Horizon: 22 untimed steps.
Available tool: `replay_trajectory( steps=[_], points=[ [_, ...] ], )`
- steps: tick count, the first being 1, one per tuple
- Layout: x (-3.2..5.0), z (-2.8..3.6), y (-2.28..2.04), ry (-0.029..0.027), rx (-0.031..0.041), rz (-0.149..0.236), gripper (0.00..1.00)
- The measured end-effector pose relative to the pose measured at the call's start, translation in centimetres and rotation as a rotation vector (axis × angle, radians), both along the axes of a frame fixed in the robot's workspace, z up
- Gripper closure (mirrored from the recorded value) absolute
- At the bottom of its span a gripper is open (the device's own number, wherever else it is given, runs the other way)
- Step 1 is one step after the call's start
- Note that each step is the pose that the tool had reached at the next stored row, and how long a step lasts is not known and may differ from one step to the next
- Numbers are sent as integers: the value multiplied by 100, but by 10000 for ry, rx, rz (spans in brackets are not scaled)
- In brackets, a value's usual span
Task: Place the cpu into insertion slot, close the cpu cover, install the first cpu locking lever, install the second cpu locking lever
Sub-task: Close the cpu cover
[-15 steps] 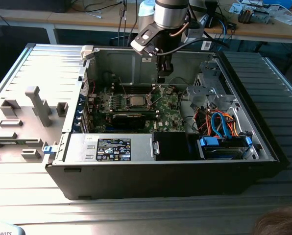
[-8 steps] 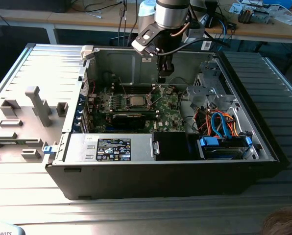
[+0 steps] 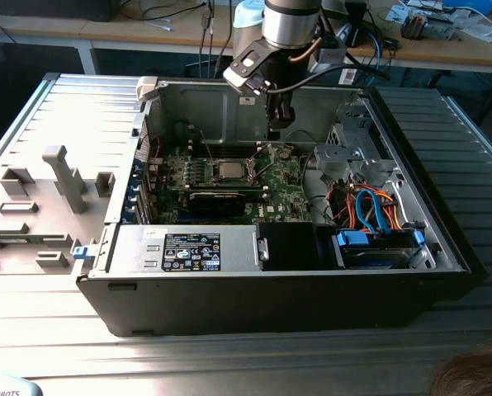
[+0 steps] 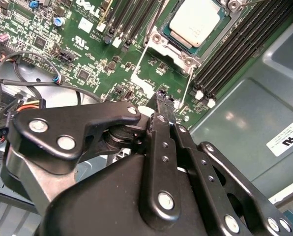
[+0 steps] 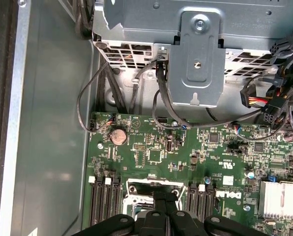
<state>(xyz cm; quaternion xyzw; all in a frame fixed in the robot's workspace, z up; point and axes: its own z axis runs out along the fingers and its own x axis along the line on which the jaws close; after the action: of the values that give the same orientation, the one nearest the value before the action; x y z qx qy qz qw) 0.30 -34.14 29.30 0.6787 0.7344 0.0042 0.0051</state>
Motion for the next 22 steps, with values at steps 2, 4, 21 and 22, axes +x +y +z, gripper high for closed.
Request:
replay_trajectory(
  steps=[2, 4, 21, 22],
  points=[
    [11, 0, 0, 0, -1, -1, 89],
    [32, 0, 0, 0, 0, -1, 89],
    [121, 0, 0, 0, 0, -1, 89],
    [127, 0, 0, 0, 0, -1, 89]
  ],
)
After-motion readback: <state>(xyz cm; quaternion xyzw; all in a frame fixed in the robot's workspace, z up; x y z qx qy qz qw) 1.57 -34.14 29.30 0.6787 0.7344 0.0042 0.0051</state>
